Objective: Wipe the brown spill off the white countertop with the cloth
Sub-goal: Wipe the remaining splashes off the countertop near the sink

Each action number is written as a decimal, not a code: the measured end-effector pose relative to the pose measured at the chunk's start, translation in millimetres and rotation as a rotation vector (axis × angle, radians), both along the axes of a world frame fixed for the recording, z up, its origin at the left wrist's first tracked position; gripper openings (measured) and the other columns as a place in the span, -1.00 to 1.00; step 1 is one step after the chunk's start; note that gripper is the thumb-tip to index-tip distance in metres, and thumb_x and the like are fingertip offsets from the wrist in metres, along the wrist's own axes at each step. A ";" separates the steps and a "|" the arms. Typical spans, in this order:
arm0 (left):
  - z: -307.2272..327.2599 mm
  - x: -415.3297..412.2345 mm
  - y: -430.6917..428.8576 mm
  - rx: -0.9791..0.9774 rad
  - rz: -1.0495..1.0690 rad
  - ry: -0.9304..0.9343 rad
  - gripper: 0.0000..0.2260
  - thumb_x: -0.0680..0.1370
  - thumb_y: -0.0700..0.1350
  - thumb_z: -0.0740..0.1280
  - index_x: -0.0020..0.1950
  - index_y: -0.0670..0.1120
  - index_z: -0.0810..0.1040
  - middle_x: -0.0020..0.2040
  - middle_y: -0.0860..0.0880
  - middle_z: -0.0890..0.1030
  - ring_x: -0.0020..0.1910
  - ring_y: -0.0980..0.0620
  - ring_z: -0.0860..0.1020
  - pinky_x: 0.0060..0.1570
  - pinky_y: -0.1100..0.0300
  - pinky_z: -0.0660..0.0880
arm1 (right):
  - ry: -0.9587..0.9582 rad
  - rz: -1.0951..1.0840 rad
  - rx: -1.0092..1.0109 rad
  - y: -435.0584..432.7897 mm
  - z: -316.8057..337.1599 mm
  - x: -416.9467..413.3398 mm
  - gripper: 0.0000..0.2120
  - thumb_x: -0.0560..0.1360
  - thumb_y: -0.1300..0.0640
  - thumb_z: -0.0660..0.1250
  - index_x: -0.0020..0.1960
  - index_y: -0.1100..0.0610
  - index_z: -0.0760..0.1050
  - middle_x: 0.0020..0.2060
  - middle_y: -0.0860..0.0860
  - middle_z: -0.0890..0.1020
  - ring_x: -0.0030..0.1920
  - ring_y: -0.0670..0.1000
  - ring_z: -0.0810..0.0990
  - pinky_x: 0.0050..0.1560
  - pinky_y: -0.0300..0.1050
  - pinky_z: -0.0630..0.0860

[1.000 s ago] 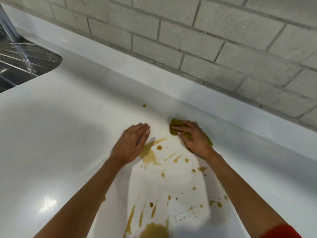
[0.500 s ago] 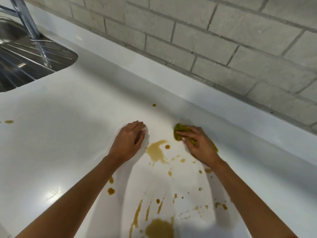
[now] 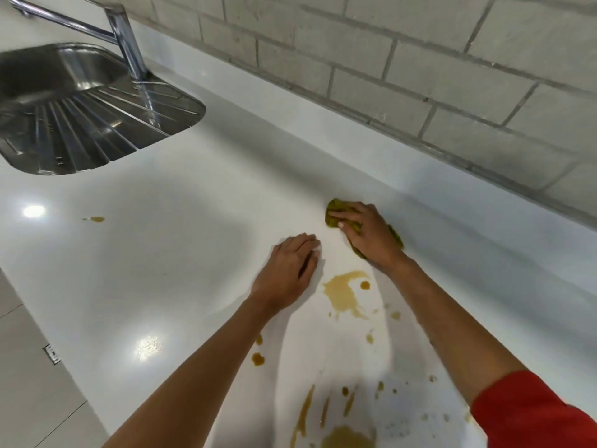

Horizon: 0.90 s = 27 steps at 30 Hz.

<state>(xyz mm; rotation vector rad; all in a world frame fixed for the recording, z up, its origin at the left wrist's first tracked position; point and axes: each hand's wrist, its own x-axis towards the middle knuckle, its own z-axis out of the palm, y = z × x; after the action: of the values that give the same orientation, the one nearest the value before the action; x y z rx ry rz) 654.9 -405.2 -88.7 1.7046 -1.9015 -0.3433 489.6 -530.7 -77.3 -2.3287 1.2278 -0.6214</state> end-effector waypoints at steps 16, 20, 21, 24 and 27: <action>-2.8 0.3 -1.3 -0.004 -0.013 -0.010 -0.70 0.62 -0.10 0.11 0.31 -0.11 0.44 0.31 -0.03 0.48 0.32 -0.01 0.38 0.31 0.12 0.24 | -0.006 0.080 -0.023 98.9 3.5 -44.5 -0.75 0.54 0.08 0.28 0.19 -0.13 0.54 0.23 -0.22 0.48 0.17 -0.12 0.39 0.25 -0.29 0.29; -3.7 -0.1 -0.6 -0.009 -0.020 -0.017 -0.70 0.62 -0.10 0.12 0.32 -0.10 0.44 0.32 -0.04 0.47 0.33 -0.02 0.39 0.31 0.10 0.26 | 0.004 0.053 -0.012 112.4 4.6 -89.2 -0.74 0.52 0.11 0.31 0.18 -0.11 0.55 0.23 -0.20 0.49 0.19 -0.12 0.41 0.25 -0.26 0.32; -3.8 0.0 -0.6 -0.012 -0.020 -0.018 -0.70 0.62 -0.10 0.12 0.32 -0.10 0.44 0.32 -0.04 0.48 0.33 -0.02 0.39 0.32 0.09 0.27 | 0.000 -0.016 -0.014 105.4 5.1 -95.3 -0.74 0.51 0.14 0.32 0.17 -0.08 0.57 0.22 -0.18 0.49 0.18 -0.07 0.41 0.25 -0.21 0.33; -3.6 -0.2 -1.0 -0.012 -0.020 0.010 -0.70 0.62 -0.10 0.12 0.30 -0.11 0.45 0.31 -0.04 0.48 0.32 -0.02 0.40 0.33 0.08 0.28 | 0.023 -0.188 -0.034 85.4 6.7 -80.0 -0.74 0.52 0.18 0.31 0.17 0.01 0.57 0.23 -0.06 0.52 0.17 0.07 0.42 0.26 -0.16 0.29; -1.0 0.1 -2.0 -0.019 -0.023 0.043 -0.72 0.62 -0.13 0.13 0.28 -0.15 0.47 0.28 -0.07 0.52 0.28 -0.04 0.43 0.31 0.07 0.31 | 0.008 -0.121 -0.032 92.0 6.7 -36.5 -0.74 0.53 0.17 0.29 0.19 0.01 0.57 0.25 -0.03 0.52 0.17 0.08 0.42 0.28 -0.05 0.32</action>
<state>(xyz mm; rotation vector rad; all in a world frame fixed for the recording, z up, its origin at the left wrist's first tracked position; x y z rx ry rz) 655.0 -407.3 -89.7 1.6515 -1.8889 -0.3664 453.1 -438.7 -70.6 -2.2968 1.3804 -0.6777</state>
